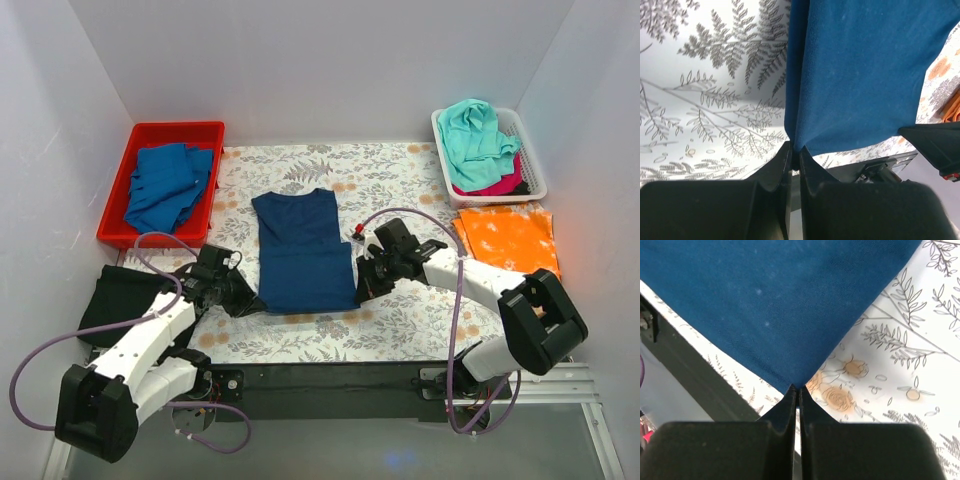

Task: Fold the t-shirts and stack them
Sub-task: Grab one side of the 2/3 rectangular tshirt with both arms, then fold the long partially folded tshirt into a neat square

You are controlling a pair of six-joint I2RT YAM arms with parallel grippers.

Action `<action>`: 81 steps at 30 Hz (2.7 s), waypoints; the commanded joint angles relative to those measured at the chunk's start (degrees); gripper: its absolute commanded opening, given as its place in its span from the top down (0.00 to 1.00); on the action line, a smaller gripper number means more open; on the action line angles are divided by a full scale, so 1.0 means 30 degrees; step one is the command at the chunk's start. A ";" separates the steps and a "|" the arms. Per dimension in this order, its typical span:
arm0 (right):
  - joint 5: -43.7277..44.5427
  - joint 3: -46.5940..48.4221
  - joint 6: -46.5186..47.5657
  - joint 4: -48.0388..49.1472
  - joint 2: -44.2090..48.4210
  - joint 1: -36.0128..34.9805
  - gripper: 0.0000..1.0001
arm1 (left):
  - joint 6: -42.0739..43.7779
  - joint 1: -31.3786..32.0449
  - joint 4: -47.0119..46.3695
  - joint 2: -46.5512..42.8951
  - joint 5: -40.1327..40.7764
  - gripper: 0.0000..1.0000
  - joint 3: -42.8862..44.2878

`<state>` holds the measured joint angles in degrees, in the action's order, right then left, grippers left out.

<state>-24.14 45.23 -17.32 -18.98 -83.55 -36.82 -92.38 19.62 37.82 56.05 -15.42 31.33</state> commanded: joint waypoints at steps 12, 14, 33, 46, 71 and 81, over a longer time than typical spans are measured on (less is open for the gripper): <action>-0.0742 -0.0136 0.0764 -0.2519 0.3091 -0.0002 0.99 | -0.3103 0.0111 0.5524 -0.4764 0.1683 1.00 0.0982; -0.0771 -0.0049 0.0764 -0.2754 0.3501 -0.0003 0.99 | -0.3308 0.0112 0.5789 -0.5089 0.1771 1.00 0.1098; 0.0251 0.1062 0.0881 -0.3135 0.4149 -0.0120 0.99 | -0.2929 0.0141 0.6114 -0.4218 0.4344 1.00 0.3498; 0.3270 0.9439 0.2579 -0.4043 0.0256 -0.0091 0.99 | -0.2663 0.0170 0.3330 0.1086 0.7920 1.00 0.8507; 0.2922 1.9695 0.2874 -0.3575 -1.1842 0.2282 0.99 | -0.0351 -0.0650 -0.0097 1.2544 1.1235 1.00 1.5102; 0.2132 2.3356 0.2639 -0.3662 -1.5653 0.2751 0.99 | -0.0115 -0.1177 -0.0420 1.5940 1.1759 1.00 1.6974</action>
<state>-15.81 110.28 -9.02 -30.41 -128.60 -29.39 -93.62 16.82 37.74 103.50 16.93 79.07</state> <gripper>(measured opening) 0.023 0.039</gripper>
